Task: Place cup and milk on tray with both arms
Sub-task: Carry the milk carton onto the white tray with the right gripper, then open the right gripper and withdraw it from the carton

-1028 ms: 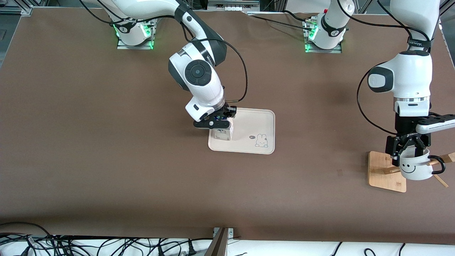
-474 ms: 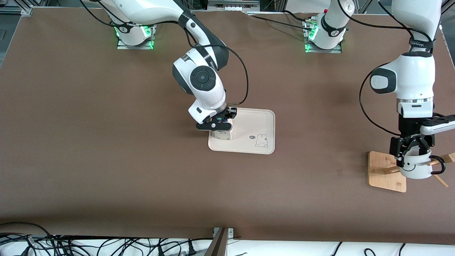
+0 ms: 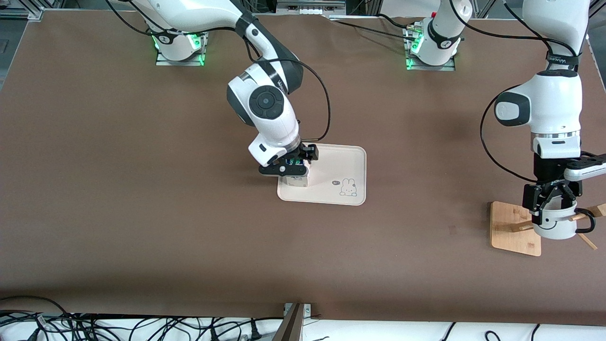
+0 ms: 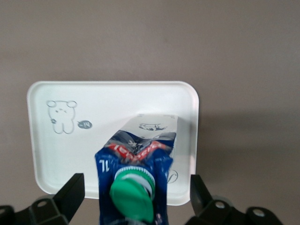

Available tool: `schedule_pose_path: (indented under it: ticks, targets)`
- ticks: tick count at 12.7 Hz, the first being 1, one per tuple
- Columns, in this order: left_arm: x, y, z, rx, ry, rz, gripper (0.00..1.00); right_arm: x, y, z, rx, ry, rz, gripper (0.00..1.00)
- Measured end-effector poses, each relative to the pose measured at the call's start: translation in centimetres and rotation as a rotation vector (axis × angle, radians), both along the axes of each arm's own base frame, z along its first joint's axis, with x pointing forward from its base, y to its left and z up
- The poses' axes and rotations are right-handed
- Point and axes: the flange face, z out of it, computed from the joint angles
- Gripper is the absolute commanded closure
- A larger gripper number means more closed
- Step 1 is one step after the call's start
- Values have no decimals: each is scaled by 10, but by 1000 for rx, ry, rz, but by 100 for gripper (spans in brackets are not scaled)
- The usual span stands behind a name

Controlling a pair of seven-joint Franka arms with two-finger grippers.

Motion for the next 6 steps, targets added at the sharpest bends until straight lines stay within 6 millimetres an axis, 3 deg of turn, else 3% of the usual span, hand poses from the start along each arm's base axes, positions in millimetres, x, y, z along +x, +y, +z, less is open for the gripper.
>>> schedule_pose_path:
  ticks: [1, 4, 5, 6]
  targets:
    - [0, 0, -2, 0, 2, 1, 26, 3, -3, 14, 10, -16, -19, 0]
    - [0, -1, -5, 1, 8, -1, 87, 20, -31, 58, 17, -73, -72, 0]
    - [0, -1, -5, 2, 8, -2, 98, 30, -49, 73, 14, -90, -101, 0]
    - [0, -1, -5, 2, 8, -2, 100, 41, -71, 88, 11, -100, -134, 0]
